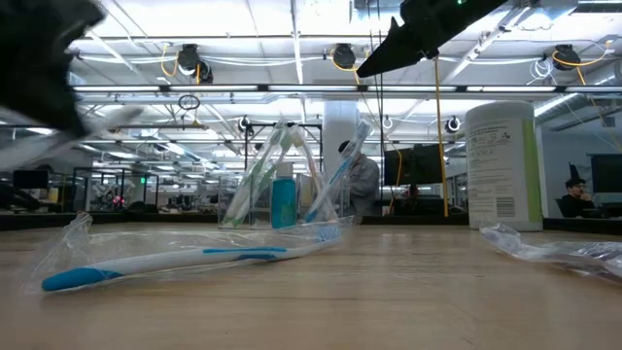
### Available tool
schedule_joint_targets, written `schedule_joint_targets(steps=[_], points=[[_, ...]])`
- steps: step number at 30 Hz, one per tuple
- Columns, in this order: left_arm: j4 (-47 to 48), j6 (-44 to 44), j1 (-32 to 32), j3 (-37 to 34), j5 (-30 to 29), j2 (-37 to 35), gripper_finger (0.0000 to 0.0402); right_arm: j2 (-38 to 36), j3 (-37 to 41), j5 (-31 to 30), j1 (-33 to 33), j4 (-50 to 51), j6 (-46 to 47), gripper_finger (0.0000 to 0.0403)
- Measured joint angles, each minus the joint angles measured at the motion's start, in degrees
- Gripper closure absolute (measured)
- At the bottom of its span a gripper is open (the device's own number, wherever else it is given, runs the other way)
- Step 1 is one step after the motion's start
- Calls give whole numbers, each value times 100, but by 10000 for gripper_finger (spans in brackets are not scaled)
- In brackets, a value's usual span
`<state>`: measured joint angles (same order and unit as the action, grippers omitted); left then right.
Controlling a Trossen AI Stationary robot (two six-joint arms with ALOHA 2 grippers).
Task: Pick & Place toothbrushing station
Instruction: Put the purple toothbrush into the left section of the transparent organizer
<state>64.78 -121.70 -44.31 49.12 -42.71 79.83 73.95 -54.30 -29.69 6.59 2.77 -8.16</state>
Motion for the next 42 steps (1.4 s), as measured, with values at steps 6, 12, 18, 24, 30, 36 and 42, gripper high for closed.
schedule_joint_targets(steps=[6,12,18,24,30,36,42], points=[[-432,1452,734,9,-2373,-314,380,0,0,0,0,0,15,261],[-1747,3911,1710,15,-3234,-319,394,0,0,0,0,2,17,261],[-4012,7109,2956,15,-2507,-417,390,-2,0,0,0,4,81,261],[-6358,10312,3947,17,-1571,-943,390,-2,0,0,0,133,589,261],[-7143,11430,4849,26,269,-1442,393,-2,0,-2,0,540,974,261],[-8110,11359,5478,-674,1542,-1187,386,-2,0,0,0,691,1051,261],[-10675,11220,5529,-1934,1645,-900,396,-2,0,-2,0,692,1051,261]])
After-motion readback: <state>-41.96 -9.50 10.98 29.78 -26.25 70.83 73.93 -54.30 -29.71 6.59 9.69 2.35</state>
